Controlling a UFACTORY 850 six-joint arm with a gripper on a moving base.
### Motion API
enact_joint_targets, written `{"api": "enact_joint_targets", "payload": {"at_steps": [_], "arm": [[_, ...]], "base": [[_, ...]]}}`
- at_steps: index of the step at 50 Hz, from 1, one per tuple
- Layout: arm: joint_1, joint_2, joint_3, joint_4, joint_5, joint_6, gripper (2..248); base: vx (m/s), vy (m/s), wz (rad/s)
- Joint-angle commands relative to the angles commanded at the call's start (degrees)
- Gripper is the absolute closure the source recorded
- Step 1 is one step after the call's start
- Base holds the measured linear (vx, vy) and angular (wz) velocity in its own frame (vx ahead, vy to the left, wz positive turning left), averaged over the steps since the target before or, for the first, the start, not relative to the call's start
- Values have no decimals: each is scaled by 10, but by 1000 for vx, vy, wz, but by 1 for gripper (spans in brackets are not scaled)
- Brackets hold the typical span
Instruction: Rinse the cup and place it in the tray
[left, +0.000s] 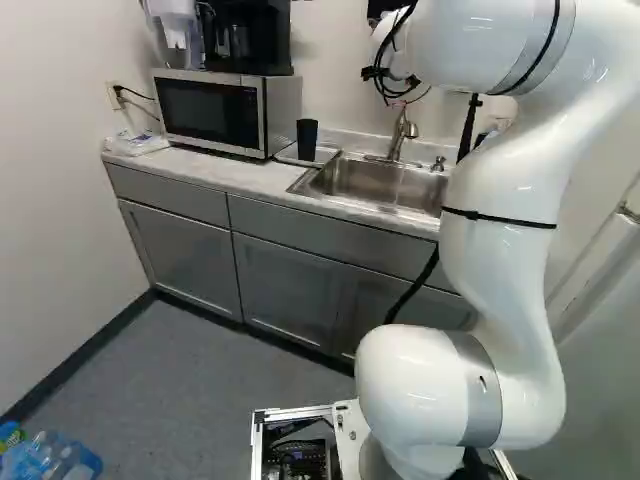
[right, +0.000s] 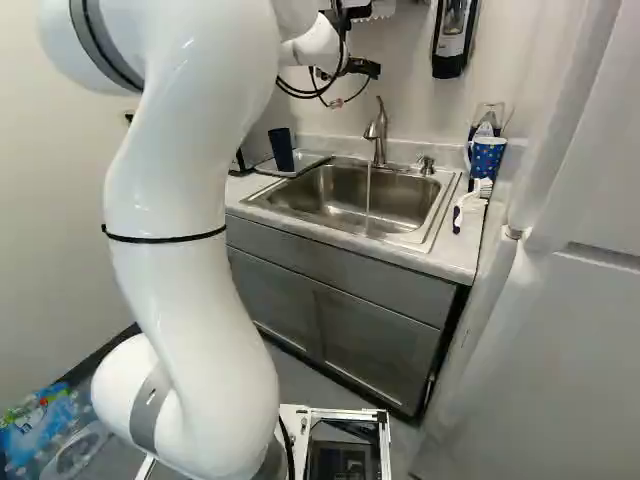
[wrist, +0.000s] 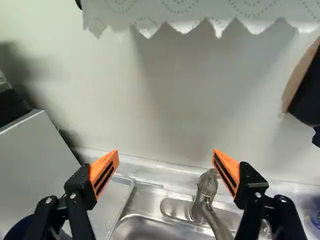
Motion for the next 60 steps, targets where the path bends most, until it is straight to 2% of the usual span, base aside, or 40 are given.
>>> {"api": "enact_joint_targets", "payload": {"at_steps": [14,37,60], "arm": [[-9,-22,-26,0,0,0,3],[-9,-51,-61,0,-3,0,3],[-9,-51,-61,0,-21,0,3]], "base": [[0,0,0],[0,0,0],[0,0,0]]}}
